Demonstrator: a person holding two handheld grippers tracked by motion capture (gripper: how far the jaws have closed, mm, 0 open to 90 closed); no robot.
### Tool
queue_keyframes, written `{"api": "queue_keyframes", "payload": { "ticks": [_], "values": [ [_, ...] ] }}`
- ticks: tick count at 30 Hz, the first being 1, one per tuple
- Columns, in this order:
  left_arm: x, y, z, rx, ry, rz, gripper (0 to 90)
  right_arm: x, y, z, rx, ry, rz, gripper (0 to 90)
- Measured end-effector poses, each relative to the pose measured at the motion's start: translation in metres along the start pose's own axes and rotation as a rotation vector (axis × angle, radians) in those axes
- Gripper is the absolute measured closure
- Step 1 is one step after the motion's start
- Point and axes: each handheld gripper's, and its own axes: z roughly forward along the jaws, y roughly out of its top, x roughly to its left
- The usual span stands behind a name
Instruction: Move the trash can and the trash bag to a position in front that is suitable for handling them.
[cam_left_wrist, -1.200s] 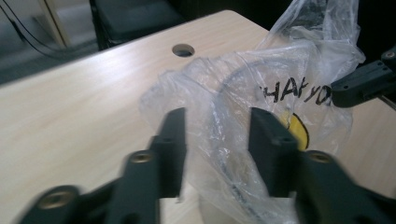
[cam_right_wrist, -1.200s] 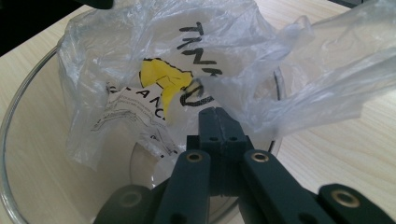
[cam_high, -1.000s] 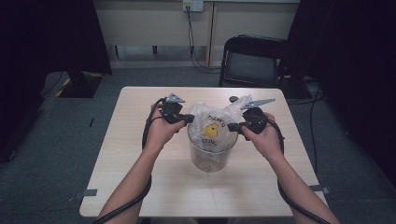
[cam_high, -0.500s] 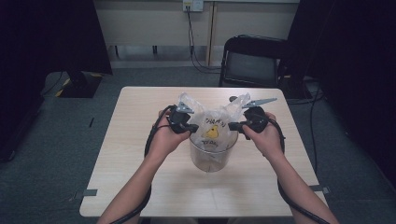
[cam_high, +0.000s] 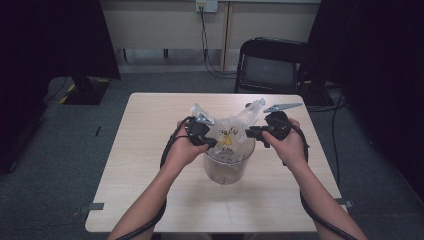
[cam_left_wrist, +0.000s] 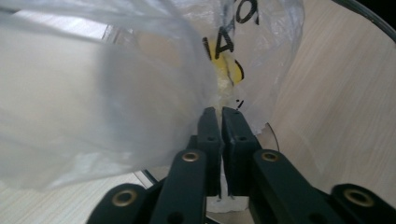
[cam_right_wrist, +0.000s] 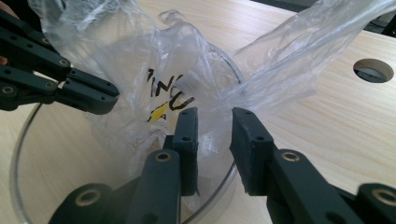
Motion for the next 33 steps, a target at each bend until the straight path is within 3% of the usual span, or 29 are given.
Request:
{"api": "queue_keyframes", "payload": {
  "ticks": [2,5,8,10,13,15,16,19,23,26,29,33],
  "values": [
    [-0.001,0.000,-0.003,-0.029,-0.015,-0.011,80.2,0.000,0.000,-0.002,-0.003,0.002,-0.005,70.8],
    [-0.002,0.002,-0.014,-0.061,-0.003,0.019,69.3,-0.001,0.001,-0.004,-0.010,-0.010,-0.005,64.1],
    [-0.002,0.003,-0.029,-0.109,-0.003,0.001,55.3,-0.003,0.003,-0.008,-0.014,-0.026,-0.005,58.5],
    [0.001,0.003,-0.040,-0.136,0.012,0.000,52.0,-0.004,0.003,-0.011,-0.024,-0.035,0.006,55.5],
    [0.010,0.002,-0.056,-0.167,0.071,-0.007,41.2,-0.008,0.003,-0.016,-0.030,-0.045,0.030,49.7],
    [0.013,0.001,-0.061,-0.175,0.084,-0.007,40.1,-0.009,0.003,-0.017,-0.031,-0.049,0.039,47.4],
    [0.021,0.000,-0.068,-0.197,0.097,-0.032,38.3,-0.012,0.003,-0.020,-0.051,-0.064,0.055,42.6],
    [0.028,-0.001,-0.075,-0.215,0.115,-0.050,36.1,-0.016,0.004,-0.024,-0.077,-0.056,0.081,40.4],
    [0.049,0.001,-0.083,-0.278,0.134,-0.130,33.8,-0.028,0.011,-0.026,-0.112,-0.061,0.144,37.0],
    [0.063,0.001,-0.080,-0.307,0.122,-0.188,31.6,-0.034,0.017,-0.021,-0.119,-0.088,0.159,36.3],
    [0.074,0.000,-0.072,-0.325,0.122,-0.221,32.3,-0.039,0.024,-0.013,-0.125,-0.095,0.173,36.2],
    [0.080,-0.001,-0.063,-0.326,0.102,-0.225,34.3,-0.044,0.031,-0.004,-0.127,-0.125,0.181,36.5]
  ]
}}
